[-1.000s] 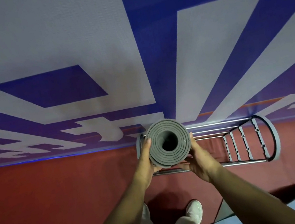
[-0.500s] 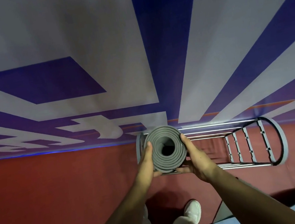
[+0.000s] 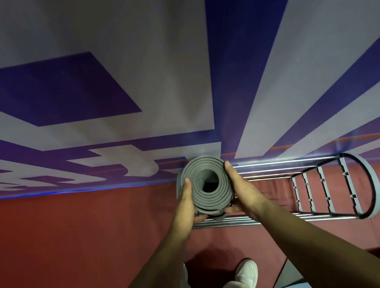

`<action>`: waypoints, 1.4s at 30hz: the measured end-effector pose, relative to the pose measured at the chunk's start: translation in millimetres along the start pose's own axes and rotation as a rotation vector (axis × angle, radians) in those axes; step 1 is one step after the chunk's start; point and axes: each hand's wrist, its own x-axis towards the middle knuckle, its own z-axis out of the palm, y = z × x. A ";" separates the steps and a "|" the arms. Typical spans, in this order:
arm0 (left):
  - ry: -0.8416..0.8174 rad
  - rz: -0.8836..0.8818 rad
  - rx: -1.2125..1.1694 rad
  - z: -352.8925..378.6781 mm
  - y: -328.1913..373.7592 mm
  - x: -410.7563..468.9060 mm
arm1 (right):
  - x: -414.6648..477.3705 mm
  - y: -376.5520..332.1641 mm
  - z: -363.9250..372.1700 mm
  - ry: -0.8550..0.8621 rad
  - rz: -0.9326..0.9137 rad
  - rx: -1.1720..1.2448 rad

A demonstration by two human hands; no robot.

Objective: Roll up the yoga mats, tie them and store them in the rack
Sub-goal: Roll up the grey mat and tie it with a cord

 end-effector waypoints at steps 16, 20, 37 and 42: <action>0.041 0.108 0.062 -15.9 14.3 -6.8 | -3.1 -6.0 20.2 0.082 -0.035 0.039; 0.004 0.063 0.045 -10.6 20.7 -5.2 | -0.8 -21.3 15.6 0.153 0.007 -0.053; 0.023 0.020 0.157 -11.3 27.1 7.2 | -7.7 -33.6 8.1 0.223 0.051 -0.109; 0.036 0.066 0.191 -22.4 33.9 -3.2 | -17.6 -32.1 -2.3 0.294 0.047 -0.120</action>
